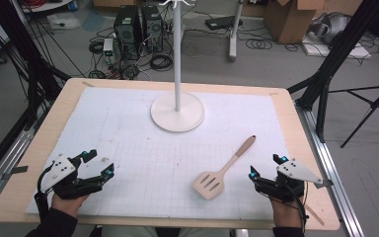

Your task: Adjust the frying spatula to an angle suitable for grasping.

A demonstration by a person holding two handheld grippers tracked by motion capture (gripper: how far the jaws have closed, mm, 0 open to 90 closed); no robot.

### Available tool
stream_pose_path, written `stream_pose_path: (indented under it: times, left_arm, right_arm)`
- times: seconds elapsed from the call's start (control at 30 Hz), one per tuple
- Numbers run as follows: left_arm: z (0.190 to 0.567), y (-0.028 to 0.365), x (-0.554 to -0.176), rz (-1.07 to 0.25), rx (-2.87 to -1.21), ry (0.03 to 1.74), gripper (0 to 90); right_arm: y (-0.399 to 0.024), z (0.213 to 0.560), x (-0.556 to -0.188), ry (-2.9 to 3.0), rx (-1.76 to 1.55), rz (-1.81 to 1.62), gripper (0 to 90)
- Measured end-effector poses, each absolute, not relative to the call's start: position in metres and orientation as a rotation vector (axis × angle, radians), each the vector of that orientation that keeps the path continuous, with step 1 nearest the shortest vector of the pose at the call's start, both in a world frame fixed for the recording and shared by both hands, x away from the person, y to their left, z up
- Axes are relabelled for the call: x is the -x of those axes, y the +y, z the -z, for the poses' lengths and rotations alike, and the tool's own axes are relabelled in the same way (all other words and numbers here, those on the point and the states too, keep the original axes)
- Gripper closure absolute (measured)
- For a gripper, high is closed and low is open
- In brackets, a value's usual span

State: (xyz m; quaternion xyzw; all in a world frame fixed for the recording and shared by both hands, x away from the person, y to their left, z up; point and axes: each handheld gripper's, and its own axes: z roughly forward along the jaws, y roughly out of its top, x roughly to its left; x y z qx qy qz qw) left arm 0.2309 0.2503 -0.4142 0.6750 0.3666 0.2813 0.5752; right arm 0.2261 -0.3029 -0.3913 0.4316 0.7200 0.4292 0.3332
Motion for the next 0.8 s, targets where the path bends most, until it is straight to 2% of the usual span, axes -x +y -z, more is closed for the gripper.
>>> stream_pose_path:
  times: [0.4, 0.43, 0.57, 0.6, 0.67, 0.7, 0.73, 0.77, 0.8]
  left_arm:
    - [0.4172, 0.2496, -0.2314, -0.641, -1.591, 0.870, 21.5]
    - [0.4171, 0.2484, -0.2303, -0.638, -1.596, 0.859, 21.5]
    - [0.4162, 0.2482, -0.2276, -0.640, -1.604, 0.848, 21.6]
    - [0.4158, 0.2494, -0.2273, -0.641, -1.597, 0.850, 21.6]
    - [0.4160, 0.2500, -0.2278, -0.640, -1.592, 0.856, 21.6]
    - [0.4163, 0.2507, -0.2284, -0.639, -1.595, 0.858, 21.6]
    - [0.4166, 0.2512, -0.2290, -0.637, -1.595, 0.857, 21.6]
    - [0.4165, 0.2522, -0.2292, -0.638, -1.592, 0.858, 21.6]
    - [0.4165, 0.2522, -0.2292, -0.638, -1.592, 0.858, 21.6]
  right_arm:
    - [-0.3072, 0.3945, -0.2287, 1.885, -1.148, -1.124, 17.3]
    - [-0.3076, 0.3945, -0.2295, 1.891, -1.133, -1.125, 21.0]
    - [-0.3072, 0.3954, -0.2315, 1.904, -1.141, -1.127, 25.9]
    - [-0.3070, 0.3964, -0.2319, 1.923, -1.143, -1.137, 33.3]
    - [-0.3070, 0.3970, -0.2318, 1.930, -1.132, -1.136, 35.1]
    - [-0.3053, 0.3977, -0.2317, 1.951, -1.131, -1.157, 43.1]
    - [-0.3053, 0.3977, -0.2317, 1.951, -1.131, -1.157, 43.1]
    - [-0.3034, 0.3988, -0.2323, 1.972, -1.122, -1.182, 49.7]
    - [-0.3034, 0.3988, -0.2323, 1.972, -1.122, -1.182, 49.7]
